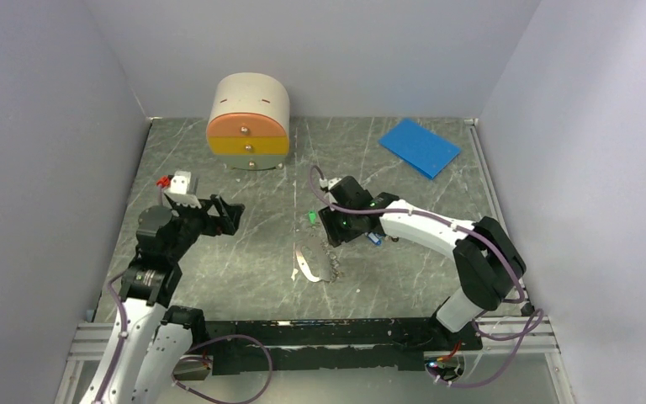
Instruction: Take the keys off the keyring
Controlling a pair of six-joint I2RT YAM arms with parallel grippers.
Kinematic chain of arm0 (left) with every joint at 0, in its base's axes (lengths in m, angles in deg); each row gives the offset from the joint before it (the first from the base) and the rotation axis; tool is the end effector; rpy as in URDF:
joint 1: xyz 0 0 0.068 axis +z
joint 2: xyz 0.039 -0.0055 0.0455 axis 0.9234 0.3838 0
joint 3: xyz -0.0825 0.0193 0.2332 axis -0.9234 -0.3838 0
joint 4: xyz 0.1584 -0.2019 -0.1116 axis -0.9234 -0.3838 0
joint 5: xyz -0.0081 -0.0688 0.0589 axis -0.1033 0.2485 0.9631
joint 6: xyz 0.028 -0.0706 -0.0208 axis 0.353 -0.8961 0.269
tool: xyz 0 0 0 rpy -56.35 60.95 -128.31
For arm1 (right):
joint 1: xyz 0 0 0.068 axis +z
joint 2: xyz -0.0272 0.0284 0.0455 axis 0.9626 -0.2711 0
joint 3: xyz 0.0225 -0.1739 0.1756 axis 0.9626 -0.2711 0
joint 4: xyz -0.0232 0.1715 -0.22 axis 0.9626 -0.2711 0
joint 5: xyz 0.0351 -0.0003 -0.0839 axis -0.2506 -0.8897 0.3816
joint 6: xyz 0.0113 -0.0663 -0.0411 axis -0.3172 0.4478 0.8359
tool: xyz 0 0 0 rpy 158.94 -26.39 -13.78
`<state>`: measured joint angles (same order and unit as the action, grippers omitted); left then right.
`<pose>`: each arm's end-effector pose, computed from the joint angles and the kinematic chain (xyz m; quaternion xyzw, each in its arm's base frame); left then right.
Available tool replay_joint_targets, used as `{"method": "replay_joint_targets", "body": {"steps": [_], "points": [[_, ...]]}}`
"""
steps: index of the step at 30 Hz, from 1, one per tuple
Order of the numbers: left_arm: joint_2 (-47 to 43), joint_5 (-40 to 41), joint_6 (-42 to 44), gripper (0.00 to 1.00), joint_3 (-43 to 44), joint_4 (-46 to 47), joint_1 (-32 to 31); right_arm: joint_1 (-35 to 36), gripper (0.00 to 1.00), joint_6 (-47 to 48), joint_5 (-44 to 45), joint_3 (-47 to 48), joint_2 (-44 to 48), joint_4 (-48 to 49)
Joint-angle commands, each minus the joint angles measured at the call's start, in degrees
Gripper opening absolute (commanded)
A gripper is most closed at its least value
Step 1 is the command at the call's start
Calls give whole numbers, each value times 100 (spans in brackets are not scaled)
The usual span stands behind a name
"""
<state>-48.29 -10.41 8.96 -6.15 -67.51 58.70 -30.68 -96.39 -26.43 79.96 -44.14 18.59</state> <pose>0.2050 -0.0450 0.2911 0.0149 0.7634 -0.2126 0.6097 0.2591 0.2486 0.1463 -0.2440 0.9298 0.1423 0.2360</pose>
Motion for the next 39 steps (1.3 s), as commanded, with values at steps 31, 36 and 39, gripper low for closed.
{"method": "replay_joint_targets", "body": {"steps": [31,36,39], "points": [[3209,-1134,-896,98,119,1199,-1314,-423,51,214,-2278,-1054,715,929],[3876,-1078,-1153,98,203,1875,-1430,-1561,56,61,-2577,-1089,1100,1349],[4542,-1225,-1265,98,387,2368,-1545,-1892,61,-355,-2839,-1132,1049,1809]]}}
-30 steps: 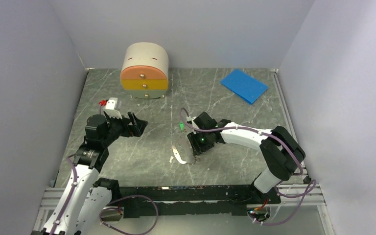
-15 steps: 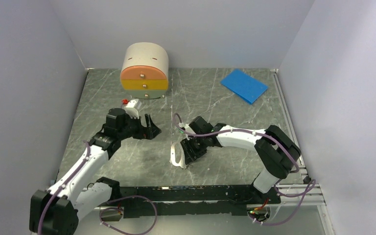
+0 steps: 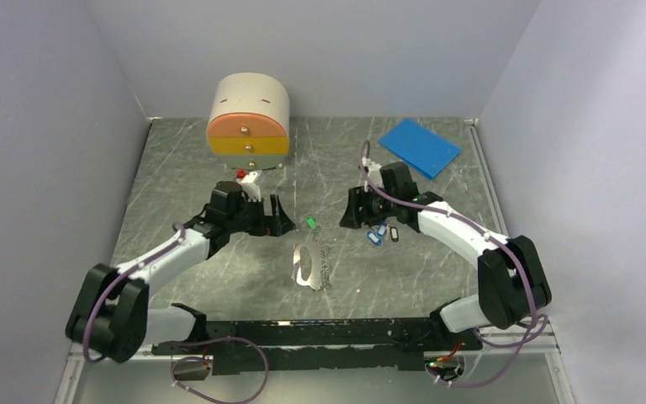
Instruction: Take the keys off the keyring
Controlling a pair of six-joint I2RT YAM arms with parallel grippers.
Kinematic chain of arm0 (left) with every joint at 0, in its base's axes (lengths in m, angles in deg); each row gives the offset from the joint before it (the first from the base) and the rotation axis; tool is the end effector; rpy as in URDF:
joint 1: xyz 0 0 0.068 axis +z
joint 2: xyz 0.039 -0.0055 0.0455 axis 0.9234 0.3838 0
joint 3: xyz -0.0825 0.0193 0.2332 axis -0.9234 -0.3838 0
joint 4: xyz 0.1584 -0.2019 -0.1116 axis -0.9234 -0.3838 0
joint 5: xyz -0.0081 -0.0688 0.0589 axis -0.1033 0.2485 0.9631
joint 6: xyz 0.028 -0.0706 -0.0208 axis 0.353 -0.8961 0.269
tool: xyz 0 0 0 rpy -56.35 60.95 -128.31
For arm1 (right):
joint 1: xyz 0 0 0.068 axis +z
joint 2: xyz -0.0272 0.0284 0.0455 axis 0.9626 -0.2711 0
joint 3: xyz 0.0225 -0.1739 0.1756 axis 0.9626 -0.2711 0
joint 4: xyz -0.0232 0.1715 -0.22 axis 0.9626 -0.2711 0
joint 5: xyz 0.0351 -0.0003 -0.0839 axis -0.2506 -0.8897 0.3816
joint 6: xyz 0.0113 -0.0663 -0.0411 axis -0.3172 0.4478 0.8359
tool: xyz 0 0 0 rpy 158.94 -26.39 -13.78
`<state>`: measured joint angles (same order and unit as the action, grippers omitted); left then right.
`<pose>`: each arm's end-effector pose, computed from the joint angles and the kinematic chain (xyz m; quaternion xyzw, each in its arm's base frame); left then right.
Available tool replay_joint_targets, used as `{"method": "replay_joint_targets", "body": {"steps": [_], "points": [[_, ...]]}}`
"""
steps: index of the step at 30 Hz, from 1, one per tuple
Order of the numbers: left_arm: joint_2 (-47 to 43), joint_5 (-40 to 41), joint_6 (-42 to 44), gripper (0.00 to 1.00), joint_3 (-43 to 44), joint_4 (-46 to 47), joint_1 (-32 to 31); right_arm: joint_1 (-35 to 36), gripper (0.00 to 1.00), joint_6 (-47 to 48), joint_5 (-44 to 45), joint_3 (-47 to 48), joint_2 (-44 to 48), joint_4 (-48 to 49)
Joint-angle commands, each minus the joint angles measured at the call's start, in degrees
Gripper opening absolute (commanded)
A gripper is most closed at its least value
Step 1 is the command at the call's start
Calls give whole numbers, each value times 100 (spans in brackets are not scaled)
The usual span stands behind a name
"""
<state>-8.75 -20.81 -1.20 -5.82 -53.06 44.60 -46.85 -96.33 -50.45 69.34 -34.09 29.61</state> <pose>0.2676 -0.1399 0.1602 0.0618 0.8713 -0.3425 0.3459 0.2821 0.1788 0.1615 -0.1811 0.8951 0.3161 0.2572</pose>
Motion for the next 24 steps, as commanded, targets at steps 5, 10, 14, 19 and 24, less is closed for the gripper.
{"method": "replay_joint_targets", "body": {"steps": [5,10,14,19,24], "points": [[1526,-249,-201,98,712,1344,-390,-435,75,-840,-1063,-163,-318,1643],[2226,-476,-268,64,810,1727,-457,-447,75,-997,-1185,43,-804,1676],[2562,-580,-337,59,847,1945,-491,-397,73,-1263,-1098,229,-1201,1635],[2795,-708,-335,57,924,1976,-506,-345,63,-1843,-897,404,-1732,1709],[2897,-826,-358,53,898,2032,-550,-166,54,-2105,-1012,832,-2277,1615]]}}
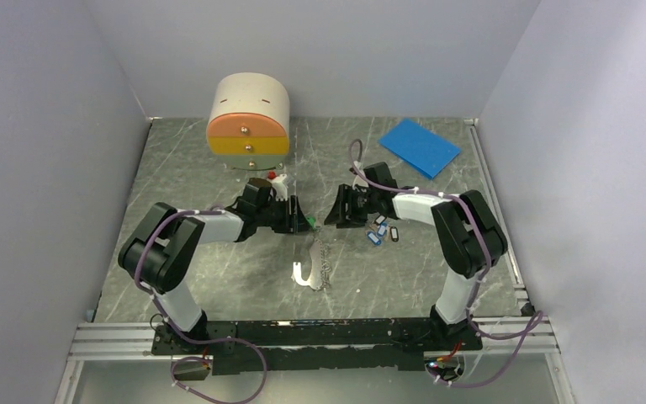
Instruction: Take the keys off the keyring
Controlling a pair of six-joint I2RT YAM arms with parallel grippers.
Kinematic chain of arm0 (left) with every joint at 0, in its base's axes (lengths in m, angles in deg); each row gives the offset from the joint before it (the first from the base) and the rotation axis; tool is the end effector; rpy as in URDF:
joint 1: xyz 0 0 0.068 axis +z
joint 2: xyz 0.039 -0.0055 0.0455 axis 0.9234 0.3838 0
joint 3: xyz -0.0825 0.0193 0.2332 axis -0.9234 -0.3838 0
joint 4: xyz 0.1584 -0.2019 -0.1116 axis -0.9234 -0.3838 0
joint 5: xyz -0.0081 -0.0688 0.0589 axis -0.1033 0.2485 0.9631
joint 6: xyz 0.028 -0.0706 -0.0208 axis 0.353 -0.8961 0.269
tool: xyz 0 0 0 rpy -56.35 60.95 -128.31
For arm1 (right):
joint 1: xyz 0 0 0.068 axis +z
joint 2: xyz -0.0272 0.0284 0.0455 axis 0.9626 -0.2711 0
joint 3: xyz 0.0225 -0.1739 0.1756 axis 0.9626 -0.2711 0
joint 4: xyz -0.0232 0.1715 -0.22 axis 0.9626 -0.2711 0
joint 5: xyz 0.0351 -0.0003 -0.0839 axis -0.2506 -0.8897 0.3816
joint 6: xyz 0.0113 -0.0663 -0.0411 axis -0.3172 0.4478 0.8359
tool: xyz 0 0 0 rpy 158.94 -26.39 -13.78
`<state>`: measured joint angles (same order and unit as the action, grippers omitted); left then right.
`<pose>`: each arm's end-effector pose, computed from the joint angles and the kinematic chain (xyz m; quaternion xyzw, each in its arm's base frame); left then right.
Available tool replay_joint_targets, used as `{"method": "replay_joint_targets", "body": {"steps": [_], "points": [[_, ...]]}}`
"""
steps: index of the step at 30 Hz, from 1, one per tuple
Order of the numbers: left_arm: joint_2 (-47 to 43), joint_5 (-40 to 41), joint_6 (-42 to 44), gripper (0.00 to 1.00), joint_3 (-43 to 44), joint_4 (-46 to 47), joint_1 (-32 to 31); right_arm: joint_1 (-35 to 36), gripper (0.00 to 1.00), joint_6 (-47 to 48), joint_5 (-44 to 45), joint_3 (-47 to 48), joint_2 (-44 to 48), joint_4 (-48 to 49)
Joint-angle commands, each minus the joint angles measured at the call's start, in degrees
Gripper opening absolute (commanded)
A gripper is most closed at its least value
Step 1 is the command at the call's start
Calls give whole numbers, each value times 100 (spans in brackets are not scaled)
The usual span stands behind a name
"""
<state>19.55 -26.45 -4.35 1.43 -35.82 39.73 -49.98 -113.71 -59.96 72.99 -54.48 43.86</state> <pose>0.3014 -0.1935 0.0838 0.0901 0.8758 -0.3903 0.2695 0.3240 0.1885 0.0892 -0.0425 0.9019 0.4007 0.1558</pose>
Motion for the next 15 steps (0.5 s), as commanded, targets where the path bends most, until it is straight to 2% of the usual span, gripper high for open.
{"method": "replay_joint_targets", "body": {"steps": [1,6,8,9,15], "points": [[85,-291,-39,52,183,323,-66,205,52,-405,-72,551,-328,189],[150,-366,12,48,235,297,-110,423,48,-655,-130,809,-746,189],[149,-388,18,38,243,291,-115,445,46,-720,-113,862,-841,190],[154,-400,18,37,250,285,-115,447,45,-727,-93,885,-874,189],[223,-486,-2,37,302,302,-153,447,39,-756,-34,896,-970,189]]}}
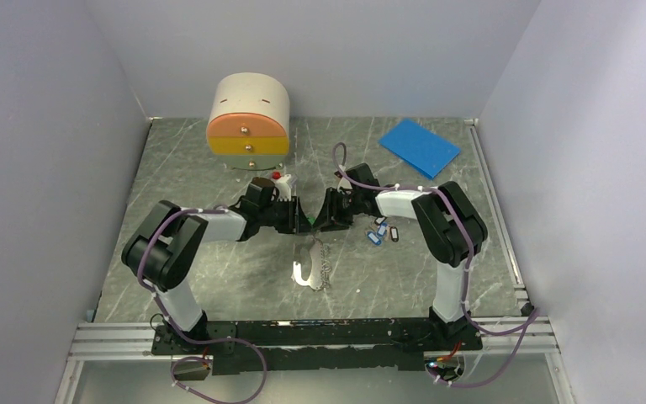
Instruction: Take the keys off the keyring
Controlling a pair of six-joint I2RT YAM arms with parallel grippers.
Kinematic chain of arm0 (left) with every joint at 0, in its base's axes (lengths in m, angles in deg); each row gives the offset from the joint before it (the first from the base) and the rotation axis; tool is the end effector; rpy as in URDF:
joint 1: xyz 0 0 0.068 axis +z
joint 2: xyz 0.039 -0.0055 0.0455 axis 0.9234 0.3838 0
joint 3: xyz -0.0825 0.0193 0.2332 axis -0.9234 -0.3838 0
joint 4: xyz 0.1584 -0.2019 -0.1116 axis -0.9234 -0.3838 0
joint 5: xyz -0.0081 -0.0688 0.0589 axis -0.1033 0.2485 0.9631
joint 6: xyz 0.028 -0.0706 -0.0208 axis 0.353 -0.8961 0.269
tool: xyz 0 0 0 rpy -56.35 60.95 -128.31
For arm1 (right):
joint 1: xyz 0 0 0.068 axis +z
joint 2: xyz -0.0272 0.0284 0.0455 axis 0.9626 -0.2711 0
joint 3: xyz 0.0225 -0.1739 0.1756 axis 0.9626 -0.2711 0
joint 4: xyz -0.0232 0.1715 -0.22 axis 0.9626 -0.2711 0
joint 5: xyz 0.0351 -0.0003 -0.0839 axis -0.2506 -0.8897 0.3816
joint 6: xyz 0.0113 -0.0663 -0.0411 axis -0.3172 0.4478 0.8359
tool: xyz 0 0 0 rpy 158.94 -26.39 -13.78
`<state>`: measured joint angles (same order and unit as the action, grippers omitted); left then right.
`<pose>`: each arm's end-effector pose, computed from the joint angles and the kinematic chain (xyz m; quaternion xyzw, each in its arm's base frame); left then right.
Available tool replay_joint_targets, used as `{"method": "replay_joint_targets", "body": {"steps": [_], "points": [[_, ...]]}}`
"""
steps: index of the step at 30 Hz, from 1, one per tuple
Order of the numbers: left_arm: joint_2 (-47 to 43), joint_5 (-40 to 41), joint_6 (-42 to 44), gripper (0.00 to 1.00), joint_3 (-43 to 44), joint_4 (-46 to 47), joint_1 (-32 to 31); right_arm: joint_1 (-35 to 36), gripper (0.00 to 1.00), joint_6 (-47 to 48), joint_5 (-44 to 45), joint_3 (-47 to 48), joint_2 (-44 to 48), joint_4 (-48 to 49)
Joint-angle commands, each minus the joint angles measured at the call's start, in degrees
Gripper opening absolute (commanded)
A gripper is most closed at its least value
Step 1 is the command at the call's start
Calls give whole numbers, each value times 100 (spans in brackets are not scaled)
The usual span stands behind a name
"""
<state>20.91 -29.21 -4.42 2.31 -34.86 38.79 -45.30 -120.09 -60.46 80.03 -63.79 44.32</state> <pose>0.2999 -0.2026 0.0831 0.1080 0.8680 -0.4110 0.2569 0.3312 0.2280 0.0673 -0.0258 0.9059 0.4103 0.1012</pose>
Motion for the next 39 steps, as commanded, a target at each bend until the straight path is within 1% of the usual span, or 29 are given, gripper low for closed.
{"method": "replay_joint_targets", "body": {"steps": [1,9,19,24,28,33,39], "points": [[113,-226,-12,38,219,226,-69,-23,38,-124,28,182,-47,151],[281,-216,-1,40,351,99,-116,-23,29,-89,97,198,-171,211],[424,-315,33,38,508,-56,-215,-15,10,-43,91,174,-75,242],[436,-142,126,40,597,-394,-266,-22,1,-53,119,150,-27,257],[361,145,192,42,637,-661,-293,-17,0,-25,160,124,14,249],[452,172,223,42,799,-961,-335,-23,0,-20,205,101,48,259],[502,127,148,36,822,-859,-376,-13,0,15,260,87,102,248]]}}
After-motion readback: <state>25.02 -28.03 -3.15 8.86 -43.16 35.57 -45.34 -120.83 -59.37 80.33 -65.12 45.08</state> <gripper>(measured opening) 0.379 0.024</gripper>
